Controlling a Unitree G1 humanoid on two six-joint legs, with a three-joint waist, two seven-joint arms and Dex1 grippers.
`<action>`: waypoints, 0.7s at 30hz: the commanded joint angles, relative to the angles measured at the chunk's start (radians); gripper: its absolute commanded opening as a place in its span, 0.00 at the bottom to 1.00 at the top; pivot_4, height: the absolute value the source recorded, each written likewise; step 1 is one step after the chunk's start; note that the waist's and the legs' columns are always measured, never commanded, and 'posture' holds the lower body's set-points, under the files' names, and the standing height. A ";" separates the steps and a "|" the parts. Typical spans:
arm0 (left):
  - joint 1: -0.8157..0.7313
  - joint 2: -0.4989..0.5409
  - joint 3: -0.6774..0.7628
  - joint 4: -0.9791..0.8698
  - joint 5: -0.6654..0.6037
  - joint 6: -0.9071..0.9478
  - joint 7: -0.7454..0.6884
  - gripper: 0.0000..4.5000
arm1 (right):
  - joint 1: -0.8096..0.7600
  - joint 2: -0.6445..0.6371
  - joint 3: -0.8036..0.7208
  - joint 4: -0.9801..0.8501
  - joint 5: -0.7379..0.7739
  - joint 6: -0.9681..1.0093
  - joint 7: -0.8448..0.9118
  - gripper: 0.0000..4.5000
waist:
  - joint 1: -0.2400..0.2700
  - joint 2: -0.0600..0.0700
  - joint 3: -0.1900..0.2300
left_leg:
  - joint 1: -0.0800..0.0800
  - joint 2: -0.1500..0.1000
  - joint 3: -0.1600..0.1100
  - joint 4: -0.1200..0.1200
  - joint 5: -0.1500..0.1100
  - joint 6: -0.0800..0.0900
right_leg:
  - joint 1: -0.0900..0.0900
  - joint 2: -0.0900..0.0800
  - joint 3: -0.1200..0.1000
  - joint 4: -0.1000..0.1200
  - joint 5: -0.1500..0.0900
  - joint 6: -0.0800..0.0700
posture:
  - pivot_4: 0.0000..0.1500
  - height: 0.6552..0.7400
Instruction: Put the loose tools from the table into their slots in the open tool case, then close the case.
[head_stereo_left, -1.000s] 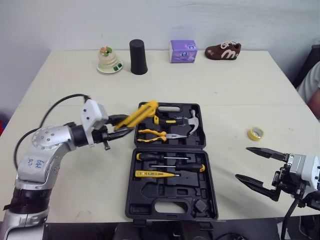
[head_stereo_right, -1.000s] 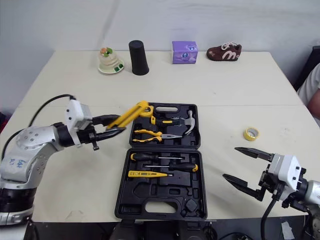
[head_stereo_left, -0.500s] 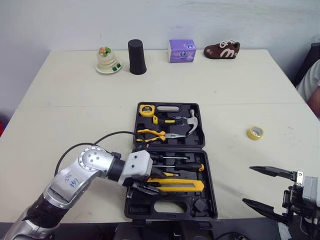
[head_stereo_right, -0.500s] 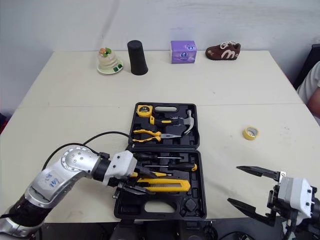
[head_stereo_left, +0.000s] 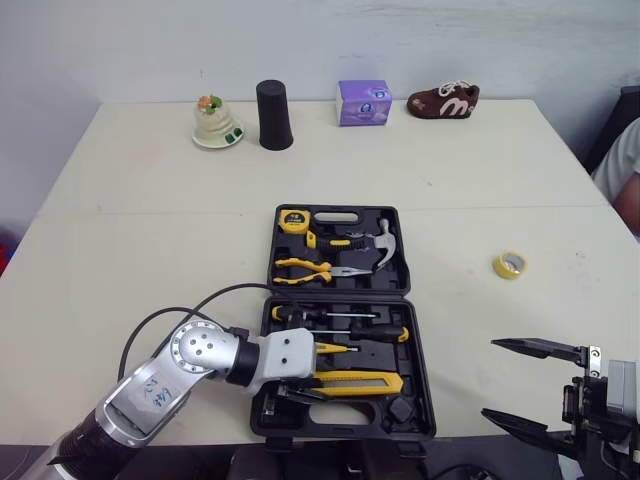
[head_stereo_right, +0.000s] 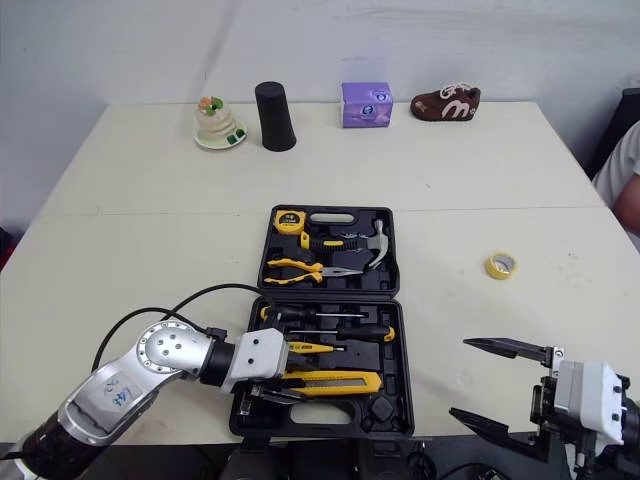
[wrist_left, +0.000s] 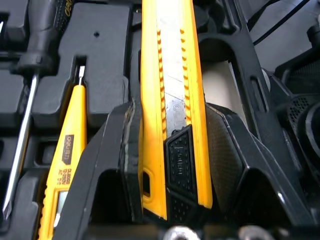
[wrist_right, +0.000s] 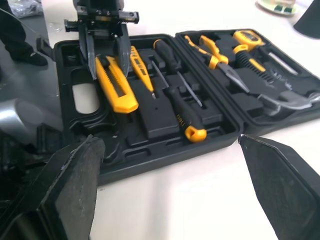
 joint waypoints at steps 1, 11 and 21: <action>0.019 0.023 -0.010 0.001 0.057 -0.034 0.010 0.30 | -0.014 -0.009 -0.004 -0.012 0.006 0.011 -0.012 1.00 | 0.001 0.000 0.000 | 0.000 0.000 0.000 0.000 0.000 0.000 | 0.000 0.000 0.000 0.000 0.000 0.000 | 1.00 1.00; 0.026 0.053 -0.008 0.074 0.108 -0.131 -0.008 0.30 | -0.005 -0.002 0.003 -0.019 0.000 0.022 -0.013 1.00 | 0.000 0.000 0.000 | 0.001 0.000 0.000 0.000 0.000 0.000 | 0.001 0.000 0.000 0.001 0.000 0.000 | 1.00 1.00; -0.008 0.019 0.020 0.078 0.057 -0.216 -0.055 0.99 | -0.042 -0.007 0.028 -0.014 -0.007 0.035 -0.027 1.00 | 0.000 0.001 0.000 | 0.002 0.000 0.000 0.001 0.001 0.002 | 0.000 0.000 0.000 0.005 0.000 -0.001 | 1.00 1.00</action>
